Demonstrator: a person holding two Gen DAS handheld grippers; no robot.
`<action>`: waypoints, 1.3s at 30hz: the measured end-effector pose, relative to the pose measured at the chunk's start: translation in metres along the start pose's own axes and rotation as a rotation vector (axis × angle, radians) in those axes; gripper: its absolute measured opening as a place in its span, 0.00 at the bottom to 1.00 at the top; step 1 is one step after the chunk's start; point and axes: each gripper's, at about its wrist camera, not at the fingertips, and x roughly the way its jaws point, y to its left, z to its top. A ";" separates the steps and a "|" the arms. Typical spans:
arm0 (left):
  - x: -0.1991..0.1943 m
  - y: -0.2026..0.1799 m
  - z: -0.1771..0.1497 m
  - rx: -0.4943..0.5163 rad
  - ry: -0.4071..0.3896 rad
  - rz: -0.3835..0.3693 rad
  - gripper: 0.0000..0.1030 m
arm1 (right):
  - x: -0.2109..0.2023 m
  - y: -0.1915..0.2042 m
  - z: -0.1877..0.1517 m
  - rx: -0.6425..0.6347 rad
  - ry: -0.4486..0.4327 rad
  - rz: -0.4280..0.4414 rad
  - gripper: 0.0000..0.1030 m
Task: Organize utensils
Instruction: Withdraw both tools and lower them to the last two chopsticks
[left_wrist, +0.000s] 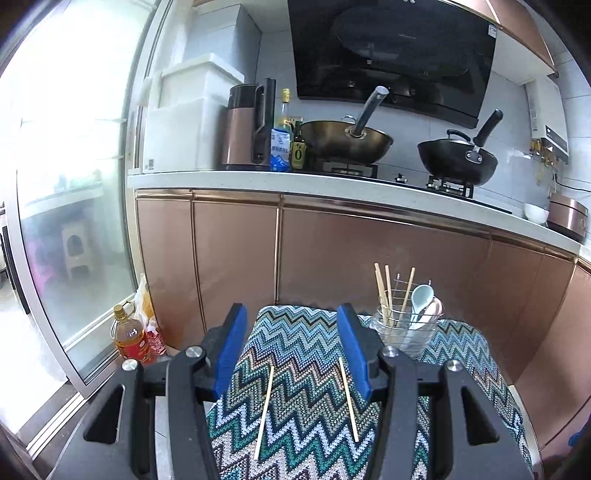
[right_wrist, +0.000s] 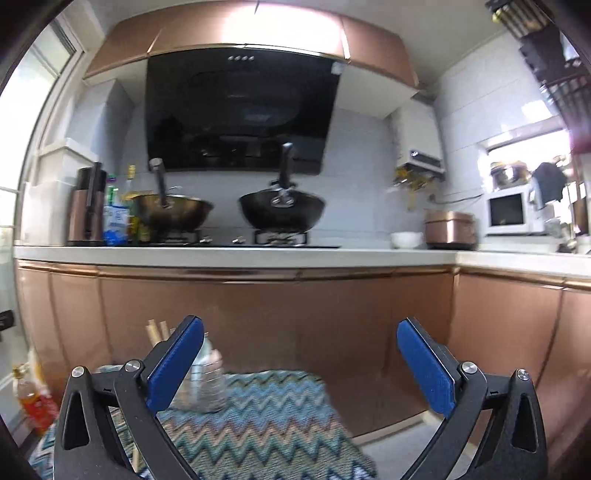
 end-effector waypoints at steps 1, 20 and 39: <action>0.000 0.001 0.000 -0.001 0.001 0.003 0.47 | 0.003 -0.002 0.001 0.006 0.004 -0.006 1.00; 0.000 0.009 -0.002 -0.002 0.004 0.015 0.47 | 0.017 -0.027 -0.001 0.059 0.110 -0.016 1.00; 0.013 0.028 -0.010 -0.047 0.023 0.032 0.47 | 0.034 -0.008 -0.021 0.009 0.214 0.015 1.00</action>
